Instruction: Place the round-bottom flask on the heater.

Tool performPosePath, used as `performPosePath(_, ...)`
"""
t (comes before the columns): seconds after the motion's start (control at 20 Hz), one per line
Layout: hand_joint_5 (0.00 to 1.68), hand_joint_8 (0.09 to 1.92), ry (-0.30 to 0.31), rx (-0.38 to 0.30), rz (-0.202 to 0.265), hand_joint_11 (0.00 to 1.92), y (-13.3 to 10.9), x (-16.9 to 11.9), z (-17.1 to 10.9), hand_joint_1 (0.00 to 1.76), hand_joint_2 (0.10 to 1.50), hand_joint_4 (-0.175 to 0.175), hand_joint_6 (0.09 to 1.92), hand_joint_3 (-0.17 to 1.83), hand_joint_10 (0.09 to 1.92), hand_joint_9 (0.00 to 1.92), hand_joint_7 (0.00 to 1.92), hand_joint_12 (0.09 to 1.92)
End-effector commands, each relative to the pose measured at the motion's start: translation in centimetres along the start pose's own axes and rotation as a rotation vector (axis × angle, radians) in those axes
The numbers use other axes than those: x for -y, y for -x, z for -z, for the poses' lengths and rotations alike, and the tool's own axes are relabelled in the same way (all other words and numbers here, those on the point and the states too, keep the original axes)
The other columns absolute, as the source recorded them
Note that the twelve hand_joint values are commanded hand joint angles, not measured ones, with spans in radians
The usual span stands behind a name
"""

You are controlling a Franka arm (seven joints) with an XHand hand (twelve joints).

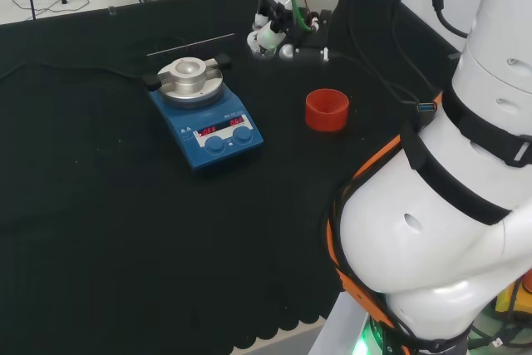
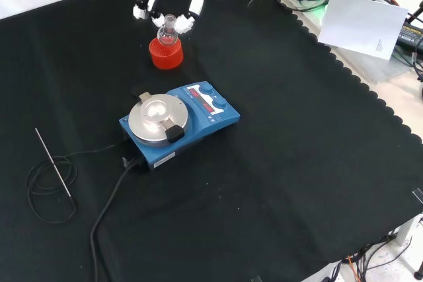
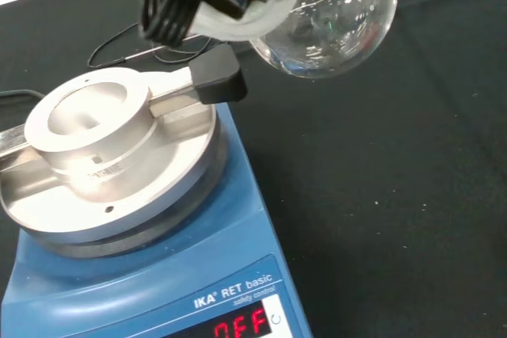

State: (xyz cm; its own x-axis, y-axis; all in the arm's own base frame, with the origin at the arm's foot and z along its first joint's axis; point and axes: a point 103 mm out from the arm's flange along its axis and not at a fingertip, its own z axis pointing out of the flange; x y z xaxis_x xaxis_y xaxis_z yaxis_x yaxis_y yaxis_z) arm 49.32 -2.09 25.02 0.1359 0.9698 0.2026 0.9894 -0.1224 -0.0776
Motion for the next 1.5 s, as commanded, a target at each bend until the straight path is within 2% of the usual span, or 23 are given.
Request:
performPosePath(0.05, 1.04, 0.67, -0.006, -0.002, 0.004, 0.34, -0.8, -0.3, -0.1, 1.09, 0.71, 0.075, 1.12, 0.78, 0.65, 0.6, 0.39, 1.29)
performPosePath(0.5, 1.05, 0.67, -0.014, -0.007, 0.046, 0.33, -3.5, -1.6, -0.1, 1.09, 0.71, 0.08, 1.12, 0.78, 0.65, 0.6, 0.39, 1.29)
performPosePath(0.85, 1.05, 0.67, -0.037, -0.006, 0.107, 0.33, -7.5, -3.3, -0.7, 1.09, 0.71, 0.084, 1.12, 0.78, 0.65, 0.6, 0.39, 1.29)
performPosePath(1.15, 1.05, 0.67, -0.064, 0.007, 0.146, 0.33, -10.0, -4.5, -1.5, 1.09, 0.71, 0.087, 1.12, 0.78, 0.65, 0.6, 0.39, 1.29)
performPosePath(1.5, 1.05, 0.67, -0.083, 0.019, 0.167, 0.33, -11.1, -5.4, -2.3, 1.09, 0.71, 0.09, 1.11, 0.78, 0.65, 0.6, 0.39, 1.3)
